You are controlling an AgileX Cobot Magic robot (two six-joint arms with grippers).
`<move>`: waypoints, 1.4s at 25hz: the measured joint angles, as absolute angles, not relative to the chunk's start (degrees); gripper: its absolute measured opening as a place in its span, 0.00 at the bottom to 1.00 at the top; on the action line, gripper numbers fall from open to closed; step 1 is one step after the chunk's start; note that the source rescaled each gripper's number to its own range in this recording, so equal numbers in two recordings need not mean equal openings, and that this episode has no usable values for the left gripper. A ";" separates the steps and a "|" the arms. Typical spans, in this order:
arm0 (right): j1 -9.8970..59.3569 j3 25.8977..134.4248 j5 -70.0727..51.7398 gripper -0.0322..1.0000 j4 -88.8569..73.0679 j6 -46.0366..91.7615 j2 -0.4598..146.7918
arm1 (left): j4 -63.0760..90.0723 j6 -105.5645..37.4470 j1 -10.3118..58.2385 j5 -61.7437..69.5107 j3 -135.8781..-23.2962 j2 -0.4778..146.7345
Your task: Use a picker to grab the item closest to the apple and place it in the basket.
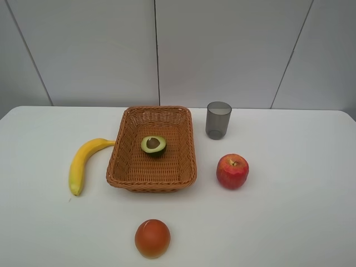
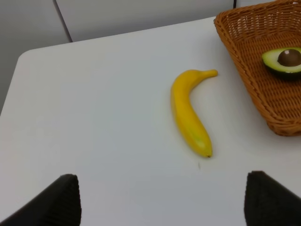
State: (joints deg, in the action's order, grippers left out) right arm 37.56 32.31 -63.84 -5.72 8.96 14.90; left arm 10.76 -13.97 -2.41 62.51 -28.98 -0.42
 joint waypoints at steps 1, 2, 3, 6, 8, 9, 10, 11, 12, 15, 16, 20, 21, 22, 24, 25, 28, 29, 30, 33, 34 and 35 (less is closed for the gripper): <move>37.56 31.56 -63.57 1.00 -5.77 8.96 13.99 | 10.76 -13.97 -2.41 62.51 -28.98 -0.42; 37.56 30.68 -63.18 1.00 -5.77 8.96 12.88 | 10.76 -13.97 -2.41 62.51 -28.98 -0.42; 37.61 30.27 -62.90 1.00 -5.70 8.96 11.91 | 10.76 -13.97 -2.41 62.51 -28.98 -0.42; 37.61 30.15 -62.26 1.00 -5.64 8.96 9.97 | 10.76 -13.97 -2.41 62.51 -28.98 -0.42; 37.61 30.15 -62.11 1.00 -5.46 8.96 9.56 | 10.76 -13.97 -2.41 62.51 -28.98 -0.42; 37.61 30.15 -62.11 1.00 -5.46 8.96 9.37 | 10.76 -13.97 -2.41 62.51 -28.98 -0.42; 37.61 30.15 -62.11 1.00 -5.46 8.96 9.29 | 10.76 -13.97 -2.41 62.51 -28.98 -0.42; 37.61 30.15 -62.07 1.00 -5.46 8.96 9.29 | 10.76 -13.97 -2.41 62.51 -28.98 -0.42; 37.61 30.15 -62.07 1.00 -5.46 8.96 9.29 | 10.76 -13.97 -2.41 62.51 -28.98 -0.42; 37.55 30.15 -61.93 1.00 -5.46 8.96 7.89 | 10.76 -13.97 -2.41 62.51 -28.98 -0.42; 37.23 30.03 -61.88 1.00 -5.46 8.96 6.76 | 10.76 -13.97 -2.41 62.51 -28.98 -0.42; 33.62 29.98 -61.77 1.00 -5.46 8.96 1.37 | 10.76 -13.97 -2.41 62.51 -28.98 -0.42; 32.21 29.98 -61.78 1.00 -5.46 8.96 0.36 | 10.76 -13.97 -2.41 62.51 -28.98 -0.42; 30.51 29.98 -61.78 1.00 -5.46 8.96 -0.07 | 10.76 -13.97 -2.41 62.51 -28.98 -0.42; 27.27 29.98 -61.78 1.00 -5.46 9.01 -0.20 | 10.76 -13.97 -2.41 62.51 -28.98 -0.42; 25.32 29.98 -61.78 1.00 -5.46 9.17 -0.20 | 10.76 -13.97 -2.41 62.51 -28.98 -0.42; 19.35 29.98 -61.78 1.00 -5.79 9.87 -0.20 | 10.76 -13.97 -2.41 62.51 -28.98 -0.42; 17.14 29.98 -61.78 1.00 -5.85 9.99 -0.20 | 10.76 -13.97 -2.41 62.51 -28.98 -0.42; 14.87 29.98 -61.78 1.00 -5.90 10.05 -0.20 | 10.76 -13.97 -2.41 62.51 -28.98 -0.42; 8.61 29.98 -61.78 1.00 -5.90 10.05 -0.20 | 10.76 -13.97 -2.41 62.51 -28.98 -0.42; 6.93 29.98 -61.78 1.00 -5.96 10.10 -0.20 | 10.76 -13.97 -2.41 62.51 -28.98 -0.42; 5.04 29.98 -61.78 1.00 -5.96 10.24 -0.20 | 10.76 -13.97 -2.41 62.51 -28.98 -0.42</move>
